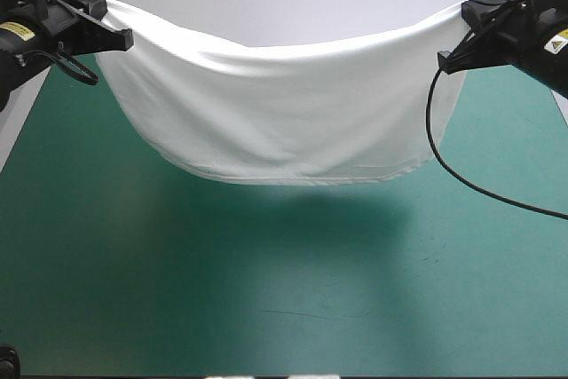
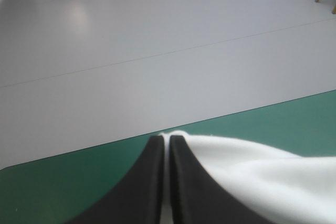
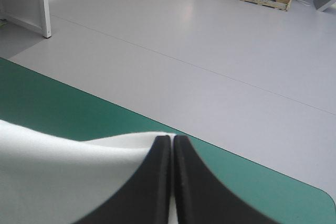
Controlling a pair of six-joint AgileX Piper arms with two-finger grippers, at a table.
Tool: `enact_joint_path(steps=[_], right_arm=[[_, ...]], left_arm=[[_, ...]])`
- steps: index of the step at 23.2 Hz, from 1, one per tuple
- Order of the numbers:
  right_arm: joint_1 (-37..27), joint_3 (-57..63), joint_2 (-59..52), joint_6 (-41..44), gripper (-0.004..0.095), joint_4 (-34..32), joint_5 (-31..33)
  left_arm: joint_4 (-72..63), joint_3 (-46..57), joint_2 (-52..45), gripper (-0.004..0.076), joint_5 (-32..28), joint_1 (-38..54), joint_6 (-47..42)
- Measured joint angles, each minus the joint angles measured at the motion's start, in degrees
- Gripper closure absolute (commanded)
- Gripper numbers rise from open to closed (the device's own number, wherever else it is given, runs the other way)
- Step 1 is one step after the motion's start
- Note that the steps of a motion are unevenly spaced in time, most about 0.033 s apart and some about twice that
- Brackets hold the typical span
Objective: Fold the cloth
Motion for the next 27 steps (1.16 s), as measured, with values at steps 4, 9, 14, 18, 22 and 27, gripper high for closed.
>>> enact_joint_path(steps=[4,9,14,18,22,27], right_arm=[[0.0,0.0,0.6,0.1,0.0925,-0.6,0.0],[0.0,-0.1,7.1,0.2,0.0926,-0.5,-2.5],[0.0,-8.0,19.2,0.3,0.0925,1.1,-2.1],[0.0,-23.9,28.9,1.0,0.0926,2.2,1.4],[0.0,-36.1,34.0,2.5,0.0925,2.8,6.4],[-0.2,-25.9,36.7,3.1,0.0923,1.6,12.1]], left_arm=[[1.8,-0.3,2.5,0.0703,0.5,0.0,-1.7],[1.2,-0.3,10.2,0.0703,-1.8,0.0,-2.0],[-0.2,-9.1,21.0,0.0703,-0.6,0.0,-2.2],[-0.2,-31.2,31.5,0.0705,6.7,0.0,-3.7],[-0.2,-43.8,36.6,0.0705,12.2,0.0,-6.4],[-1.2,-37.7,37.8,0.0705,14.9,0.0,-4.3]])
